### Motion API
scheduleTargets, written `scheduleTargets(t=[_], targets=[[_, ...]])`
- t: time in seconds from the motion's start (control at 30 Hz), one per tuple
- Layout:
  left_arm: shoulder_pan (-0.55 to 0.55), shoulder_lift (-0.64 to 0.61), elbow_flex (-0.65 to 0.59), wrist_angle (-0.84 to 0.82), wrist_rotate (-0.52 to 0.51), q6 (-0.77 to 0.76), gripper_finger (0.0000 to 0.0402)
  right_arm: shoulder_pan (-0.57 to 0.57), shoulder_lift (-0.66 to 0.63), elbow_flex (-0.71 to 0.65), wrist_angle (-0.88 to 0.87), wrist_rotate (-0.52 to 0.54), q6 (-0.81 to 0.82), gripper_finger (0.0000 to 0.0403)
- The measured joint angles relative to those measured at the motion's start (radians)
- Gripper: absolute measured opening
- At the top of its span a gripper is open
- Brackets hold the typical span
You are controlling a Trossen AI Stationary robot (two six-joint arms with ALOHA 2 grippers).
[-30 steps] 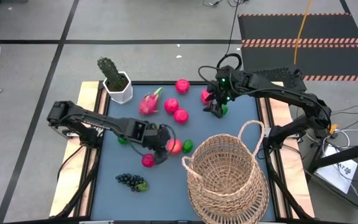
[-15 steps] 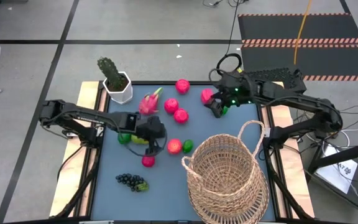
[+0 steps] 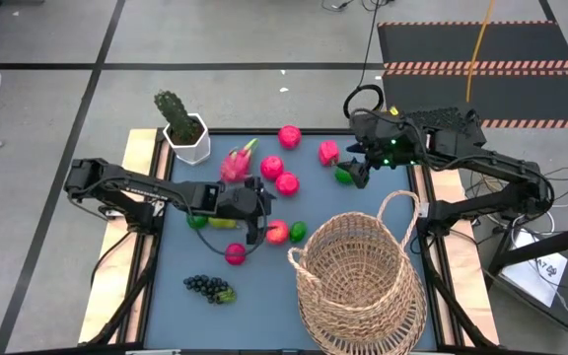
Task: Build produce basket
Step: Put the red apple into the brown basket
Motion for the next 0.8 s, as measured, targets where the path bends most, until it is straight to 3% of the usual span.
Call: scheduleTargets(t=[0.27, 0.57, 0.8], targets=[[-0.057, 0.055, 0.0, -0.073, 0.024, -0.218, 0.0397, 0.0, -0.083, 0.0, -0.041, -0.002, -0.099, 0.0283], [-0.08, 0.144, -0.002, -0.062, 0.025, -0.235, 0.04, 0.0, -0.123, 0.0, -0.092, -0.001, -0.135, 0.0283], [-0.072, 0.216, 0.003, 0.001, 0.001, -0.264, 0.04, 0.0, -0.12, 0.0, -0.13, -0.002, -0.034, 0.0283]])
